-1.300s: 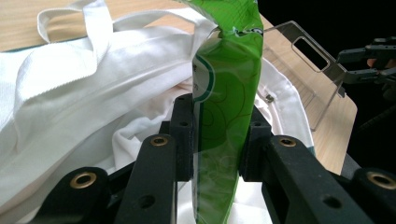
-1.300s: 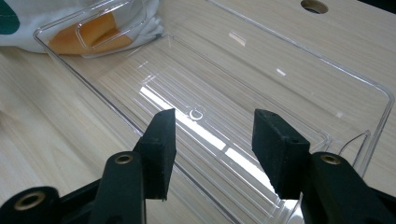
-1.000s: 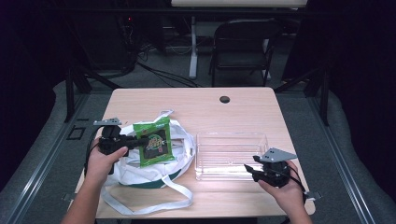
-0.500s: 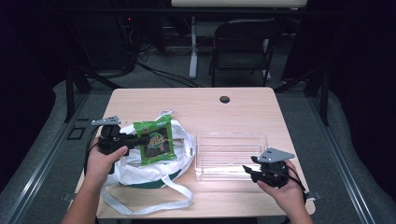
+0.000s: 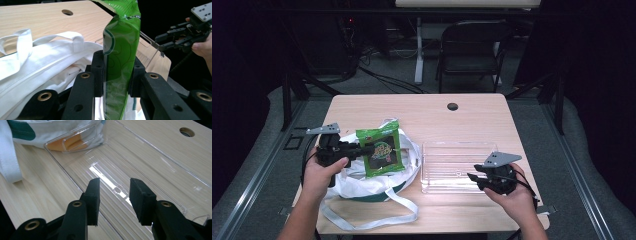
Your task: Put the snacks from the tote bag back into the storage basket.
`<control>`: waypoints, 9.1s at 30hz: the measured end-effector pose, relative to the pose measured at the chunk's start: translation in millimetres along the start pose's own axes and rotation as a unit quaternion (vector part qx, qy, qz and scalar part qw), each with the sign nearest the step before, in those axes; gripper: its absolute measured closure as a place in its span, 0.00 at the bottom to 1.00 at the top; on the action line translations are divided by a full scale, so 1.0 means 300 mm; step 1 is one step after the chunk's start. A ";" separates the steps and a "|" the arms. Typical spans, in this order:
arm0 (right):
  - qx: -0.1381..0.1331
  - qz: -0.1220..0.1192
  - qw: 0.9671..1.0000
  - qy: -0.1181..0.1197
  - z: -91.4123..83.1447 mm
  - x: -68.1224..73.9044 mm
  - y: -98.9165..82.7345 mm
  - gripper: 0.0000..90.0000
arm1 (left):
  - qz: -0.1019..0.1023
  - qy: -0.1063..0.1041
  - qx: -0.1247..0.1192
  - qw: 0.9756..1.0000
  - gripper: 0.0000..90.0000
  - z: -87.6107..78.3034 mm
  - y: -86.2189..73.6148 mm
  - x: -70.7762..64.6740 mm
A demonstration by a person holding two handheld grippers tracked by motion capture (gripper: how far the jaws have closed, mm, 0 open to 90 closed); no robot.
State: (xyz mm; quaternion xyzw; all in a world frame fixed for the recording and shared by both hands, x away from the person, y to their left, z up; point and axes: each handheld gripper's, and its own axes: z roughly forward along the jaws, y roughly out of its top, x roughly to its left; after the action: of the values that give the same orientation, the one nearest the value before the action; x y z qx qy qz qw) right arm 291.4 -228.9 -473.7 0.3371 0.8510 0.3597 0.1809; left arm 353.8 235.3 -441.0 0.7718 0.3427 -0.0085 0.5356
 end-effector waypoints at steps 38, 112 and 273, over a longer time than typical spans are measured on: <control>0.055 -0.102 0.990 0.082 -0.009 0.013 0.342 0.67 | 0.026 -0.050 0.033 0.998 0.81 0.101 0.004 -0.091; 0.176 -0.249 0.938 0.163 0.123 0.208 0.670 0.51 | 0.054 -0.100 0.063 0.992 0.81 0.206 -0.010 -0.178; 0.275 -0.252 0.916 0.145 0.159 -0.085 0.640 0.83 | 0.032 0.036 0.018 0.999 0.63 0.046 -0.103 -0.094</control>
State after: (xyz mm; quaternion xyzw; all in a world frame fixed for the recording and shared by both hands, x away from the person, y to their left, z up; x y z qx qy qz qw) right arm 420.8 -124.8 -363.4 0.0921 0.9900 0.0992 0.0399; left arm 320.5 215.2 -461.5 0.7920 0.3367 0.0306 0.5083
